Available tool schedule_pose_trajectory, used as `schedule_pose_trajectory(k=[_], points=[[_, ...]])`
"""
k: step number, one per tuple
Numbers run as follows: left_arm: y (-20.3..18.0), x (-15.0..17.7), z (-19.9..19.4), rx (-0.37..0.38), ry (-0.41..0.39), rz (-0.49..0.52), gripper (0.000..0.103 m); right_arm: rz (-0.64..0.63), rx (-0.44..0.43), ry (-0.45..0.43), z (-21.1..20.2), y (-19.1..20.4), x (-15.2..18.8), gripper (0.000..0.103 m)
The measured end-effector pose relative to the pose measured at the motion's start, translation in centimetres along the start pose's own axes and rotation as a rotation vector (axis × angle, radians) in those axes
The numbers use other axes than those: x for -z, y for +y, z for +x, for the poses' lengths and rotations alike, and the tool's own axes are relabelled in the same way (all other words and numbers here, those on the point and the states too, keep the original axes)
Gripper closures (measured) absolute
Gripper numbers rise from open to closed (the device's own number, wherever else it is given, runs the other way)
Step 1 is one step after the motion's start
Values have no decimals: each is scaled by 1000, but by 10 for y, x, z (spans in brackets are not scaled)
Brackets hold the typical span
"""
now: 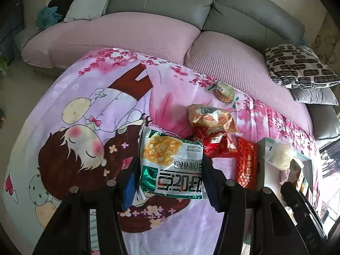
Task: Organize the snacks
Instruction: 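Carry the green packet with the left gripper while the right carries the white packet into the tray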
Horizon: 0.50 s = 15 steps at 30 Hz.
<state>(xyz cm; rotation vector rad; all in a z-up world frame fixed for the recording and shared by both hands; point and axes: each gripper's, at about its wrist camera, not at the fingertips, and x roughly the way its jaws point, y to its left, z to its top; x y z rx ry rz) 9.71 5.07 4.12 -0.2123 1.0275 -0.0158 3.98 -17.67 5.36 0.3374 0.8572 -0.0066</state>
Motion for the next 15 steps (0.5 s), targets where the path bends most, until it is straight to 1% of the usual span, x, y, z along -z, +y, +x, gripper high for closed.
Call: schedule_pose_trajectory(k=[7,15], points=[[-32,2,-9,32,-12,53,46,85,46,-45,-15,-41,-12,49],[-90,6,-17,84,-23,156,46,197,98,-99,-33,-98,-18,49]])
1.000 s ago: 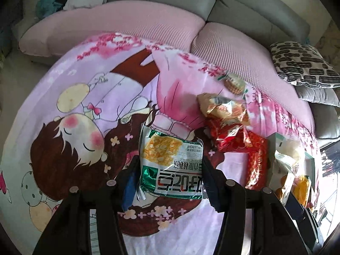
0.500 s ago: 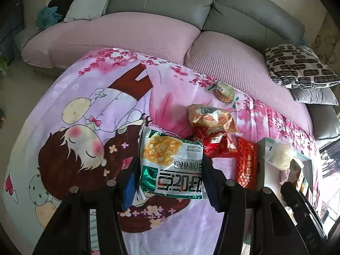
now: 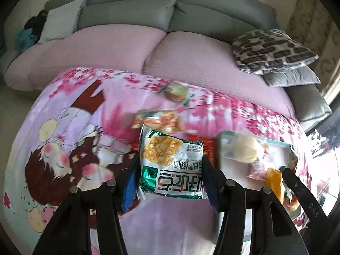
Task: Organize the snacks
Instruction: 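Carry the green packet with the left gripper while the right carries the white packet into the tray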
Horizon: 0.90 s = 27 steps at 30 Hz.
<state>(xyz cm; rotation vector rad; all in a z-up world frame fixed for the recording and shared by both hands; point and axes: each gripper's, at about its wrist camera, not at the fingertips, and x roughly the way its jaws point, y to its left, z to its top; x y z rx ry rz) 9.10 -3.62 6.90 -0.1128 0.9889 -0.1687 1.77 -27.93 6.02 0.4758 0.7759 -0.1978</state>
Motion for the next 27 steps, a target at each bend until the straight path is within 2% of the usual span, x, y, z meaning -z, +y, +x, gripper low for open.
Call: schedule_pose_trajectory(k=[6,10,18,27], points=[[-50,-3,2,59,-2,96,46,91,43,-47,-11,-46,-8,49],[-77,-3,16,68,18,148,46,133,70,-62,-13,-69,-12,49],[-111,15,54,79,135,209,46,98,57,-86,-3,-74,-28,49],[-134,23,77,63,168,253,46,79,120,-64,23,-86,-33,49]])
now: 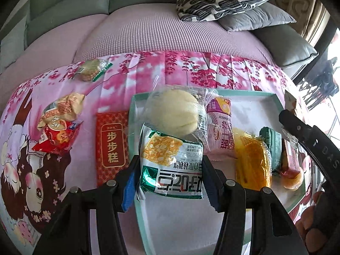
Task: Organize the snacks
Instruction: 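Carry the green packet with the left gripper while the right carries the white packet into the tray, then release the green packet in the tray with the left gripper while the right releases the white packet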
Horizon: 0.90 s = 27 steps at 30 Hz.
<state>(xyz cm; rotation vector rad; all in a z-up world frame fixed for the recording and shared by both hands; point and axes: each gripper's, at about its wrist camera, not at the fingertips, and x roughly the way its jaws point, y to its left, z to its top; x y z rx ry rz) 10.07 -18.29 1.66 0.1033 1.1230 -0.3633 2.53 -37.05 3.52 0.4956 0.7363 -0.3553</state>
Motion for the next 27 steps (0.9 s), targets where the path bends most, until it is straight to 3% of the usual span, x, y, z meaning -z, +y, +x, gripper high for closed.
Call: schedule_pose_trajectory(k=[14,18,24,27], points=[[-2,3,13,-23,14,5,45,8,26,47,16,-9,2,48],[0,4,9,-14,13,-5,31,14,39,56,17,-12,3,47],[1,4,0,-2,5,-18,31,-4,49,65,13,-12,4,46],[5,4,-6,-6,-3,-35,30,-18,48,71,8,-10,5,40]])
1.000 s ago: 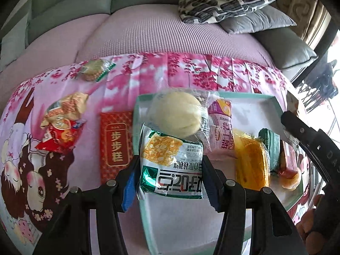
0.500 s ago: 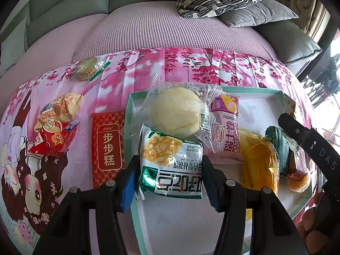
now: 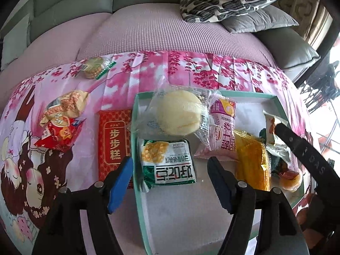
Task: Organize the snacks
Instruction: 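Release the green packet in the tray with the left gripper while the right releases the white packet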
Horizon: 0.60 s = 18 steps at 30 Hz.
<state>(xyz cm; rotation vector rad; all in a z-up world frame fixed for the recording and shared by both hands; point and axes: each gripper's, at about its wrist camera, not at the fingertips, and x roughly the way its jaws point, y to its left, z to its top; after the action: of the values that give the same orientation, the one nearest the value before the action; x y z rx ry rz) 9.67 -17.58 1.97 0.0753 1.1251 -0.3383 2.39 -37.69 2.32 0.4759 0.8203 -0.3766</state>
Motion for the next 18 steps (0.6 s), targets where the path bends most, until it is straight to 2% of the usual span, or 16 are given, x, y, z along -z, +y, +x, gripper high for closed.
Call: schedule_pose_trajectory(k=[2,8,10,15,18], points=[[4,0,-4,-5,-5,-16,30,-21,4,2,-4,3,2,35],[19,-1,-11,-54,-25,-80,28,-58,19,16,-16,12,13,34],[24,-1,-13,-68,-31,-100,20,-65,23,22,-19,14,18,33],[38,0,-21,-112,-56,-140,19,-85,23,26,-28,19,27,31],[44,1,-24,-134,-68,-165,13,-95,22,22,-33,22,31,29]])
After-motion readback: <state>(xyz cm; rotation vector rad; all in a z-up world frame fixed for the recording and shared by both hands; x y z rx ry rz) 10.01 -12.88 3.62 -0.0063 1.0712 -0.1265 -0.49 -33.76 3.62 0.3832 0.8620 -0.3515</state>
